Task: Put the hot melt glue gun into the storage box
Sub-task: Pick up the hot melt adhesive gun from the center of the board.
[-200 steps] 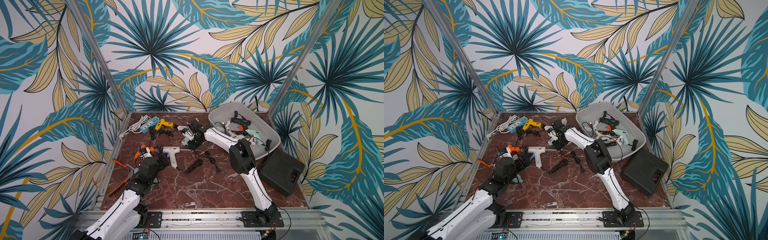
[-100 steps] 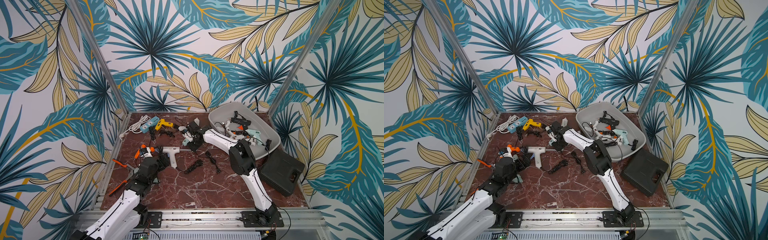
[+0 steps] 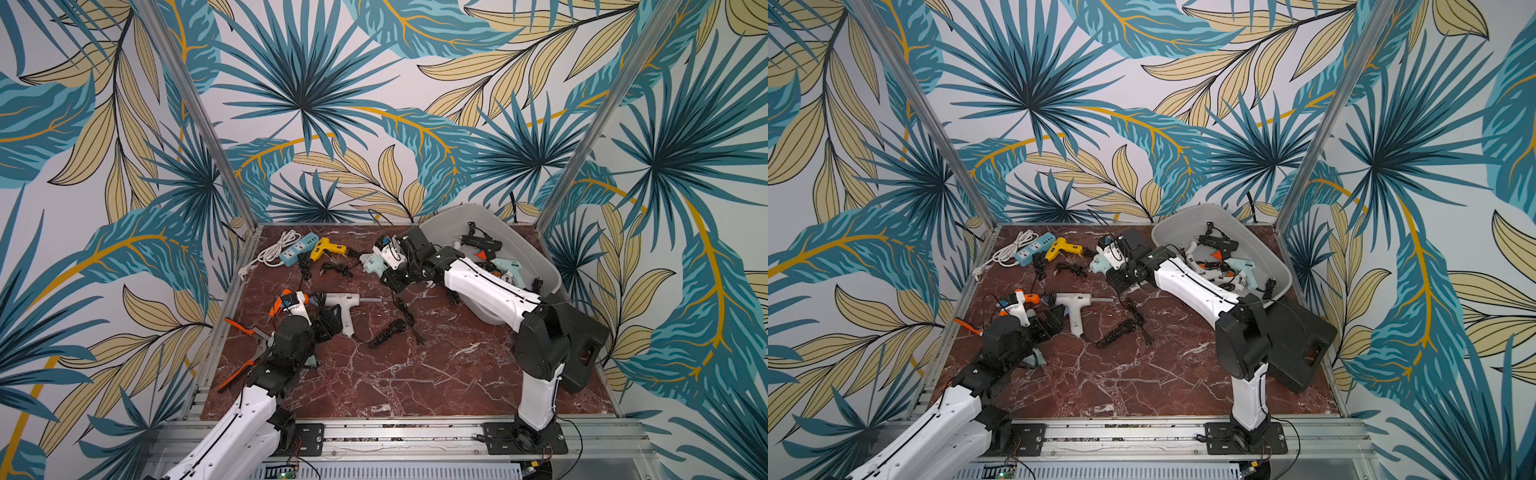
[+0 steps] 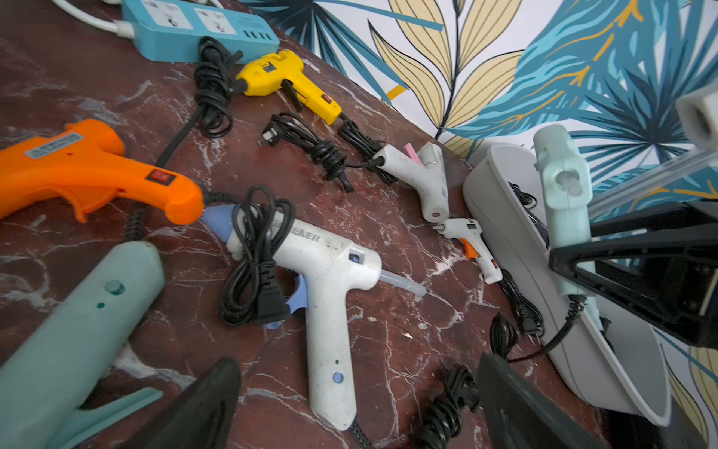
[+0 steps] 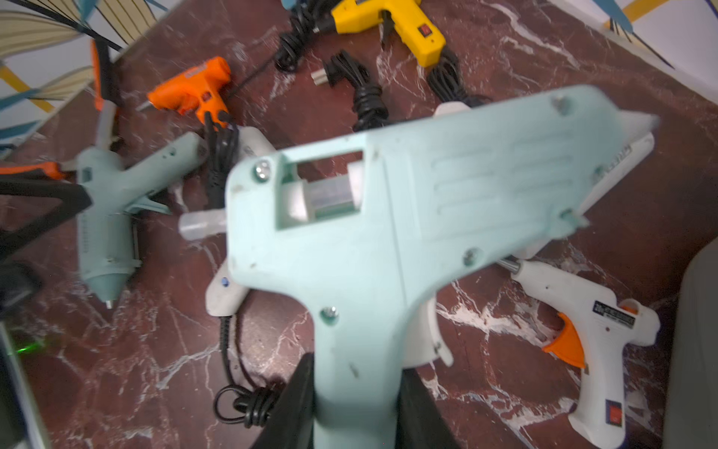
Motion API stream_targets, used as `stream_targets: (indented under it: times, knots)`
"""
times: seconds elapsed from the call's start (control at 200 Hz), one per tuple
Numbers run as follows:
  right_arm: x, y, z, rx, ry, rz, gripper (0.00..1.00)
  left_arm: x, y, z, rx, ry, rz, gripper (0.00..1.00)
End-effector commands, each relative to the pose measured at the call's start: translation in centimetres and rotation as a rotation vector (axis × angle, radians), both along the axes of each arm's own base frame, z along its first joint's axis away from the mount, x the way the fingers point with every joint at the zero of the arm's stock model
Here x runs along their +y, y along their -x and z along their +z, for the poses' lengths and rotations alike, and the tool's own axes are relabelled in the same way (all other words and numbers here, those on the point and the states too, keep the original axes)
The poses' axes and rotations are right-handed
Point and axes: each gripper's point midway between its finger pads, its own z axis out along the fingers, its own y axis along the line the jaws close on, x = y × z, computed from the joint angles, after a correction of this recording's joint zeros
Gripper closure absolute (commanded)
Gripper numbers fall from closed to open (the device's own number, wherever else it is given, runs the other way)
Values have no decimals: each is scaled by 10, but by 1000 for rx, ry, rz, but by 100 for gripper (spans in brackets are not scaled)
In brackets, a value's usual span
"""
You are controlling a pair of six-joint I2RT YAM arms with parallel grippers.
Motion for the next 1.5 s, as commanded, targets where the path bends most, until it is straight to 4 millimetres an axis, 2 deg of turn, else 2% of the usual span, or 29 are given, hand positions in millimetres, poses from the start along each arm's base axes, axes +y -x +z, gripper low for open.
stream_targets:
  times: [0.0,0.145,0.326,0.506,0.651,0.826,1.057,1.182,1.352,1.498]
  knots:
    - [12,5,31,-47,-170,5,100,-26,2,33,-117,32,-160,2]
    - [12,6,68,-111,-329,-44,100,-54,10,58,-217,66,-340,6]
    - [6,16,107,-153,-513,-85,100,-89,22,83,-312,64,-527,14]
    - [3,30,138,-156,-667,-83,100,-135,33,105,-407,54,-721,23]
    - [1,41,155,-142,-765,-68,100,-154,28,121,-481,76,-777,29]
    - [-5,51,165,-137,-832,-75,100,-160,21,141,-577,87,-773,32]
    - [-6,59,165,-145,-848,-41,100,-161,20,170,-654,98,-768,34]
    - [-9,59,163,-187,-816,-31,100,-153,16,186,-638,75,-710,33]
    - [-13,62,155,-241,-739,-10,100,-129,4,206,-568,28,-550,26]
    - [-16,65,147,-284,-679,14,100,-123,2,226,-534,-20,-524,20]
